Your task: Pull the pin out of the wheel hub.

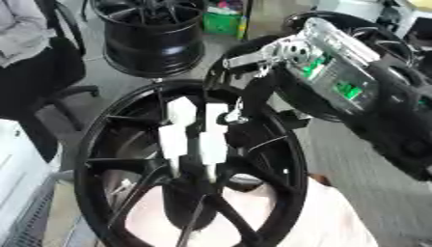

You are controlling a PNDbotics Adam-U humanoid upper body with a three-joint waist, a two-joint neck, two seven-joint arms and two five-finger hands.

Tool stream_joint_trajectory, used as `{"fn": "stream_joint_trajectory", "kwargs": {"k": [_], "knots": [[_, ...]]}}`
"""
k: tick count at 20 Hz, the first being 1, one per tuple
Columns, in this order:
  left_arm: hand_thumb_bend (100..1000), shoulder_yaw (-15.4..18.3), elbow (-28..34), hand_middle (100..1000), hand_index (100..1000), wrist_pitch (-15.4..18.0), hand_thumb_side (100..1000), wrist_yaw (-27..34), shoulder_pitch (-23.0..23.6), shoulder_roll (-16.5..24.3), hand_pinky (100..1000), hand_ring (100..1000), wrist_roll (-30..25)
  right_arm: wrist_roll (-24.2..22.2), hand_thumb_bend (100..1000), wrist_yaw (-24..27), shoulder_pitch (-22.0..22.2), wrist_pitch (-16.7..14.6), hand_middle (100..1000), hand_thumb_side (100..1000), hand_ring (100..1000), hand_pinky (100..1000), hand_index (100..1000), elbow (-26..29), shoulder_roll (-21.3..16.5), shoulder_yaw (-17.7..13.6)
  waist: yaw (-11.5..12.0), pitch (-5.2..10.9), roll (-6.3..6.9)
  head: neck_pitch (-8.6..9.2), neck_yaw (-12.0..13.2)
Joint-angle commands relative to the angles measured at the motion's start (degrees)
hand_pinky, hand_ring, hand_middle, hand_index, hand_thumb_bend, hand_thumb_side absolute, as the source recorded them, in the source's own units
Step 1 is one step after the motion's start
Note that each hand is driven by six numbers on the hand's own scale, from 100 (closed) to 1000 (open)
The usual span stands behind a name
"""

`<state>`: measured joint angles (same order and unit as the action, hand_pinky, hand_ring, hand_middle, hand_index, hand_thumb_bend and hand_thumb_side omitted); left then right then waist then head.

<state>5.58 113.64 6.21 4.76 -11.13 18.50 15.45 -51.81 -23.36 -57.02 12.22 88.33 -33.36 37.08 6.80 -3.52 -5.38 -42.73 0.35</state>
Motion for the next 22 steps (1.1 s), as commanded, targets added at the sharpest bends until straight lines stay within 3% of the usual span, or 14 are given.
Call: {"fn": "stream_joint_trajectory", "kwargs": {"k": [1, 22], "knots": [[112, 0.4, 1.0, 628, 860, -0.2, 721, -0.1, -0.4, 0.2, 759, 797, -0.1, -0.2, 357, -0.8, -0.4, 1.3, 837, 365, 869, 884, 905, 0.8, -0.3, -1.0, 0.1, 0.50, 0.36, 0.55, 0.3], [115, 0.4, 1.0, 628, 861, -0.3, 724, 0.2, -0.2, -0.4, 760, 797, -0.1, 1.3, 344, -2.3, 2.2, 0.9, 824, 347, 862, 875, 894, -3.8, 2.1, -1.6, 0.9, 0.20, 0.25, 0.51, -0.3]]}}
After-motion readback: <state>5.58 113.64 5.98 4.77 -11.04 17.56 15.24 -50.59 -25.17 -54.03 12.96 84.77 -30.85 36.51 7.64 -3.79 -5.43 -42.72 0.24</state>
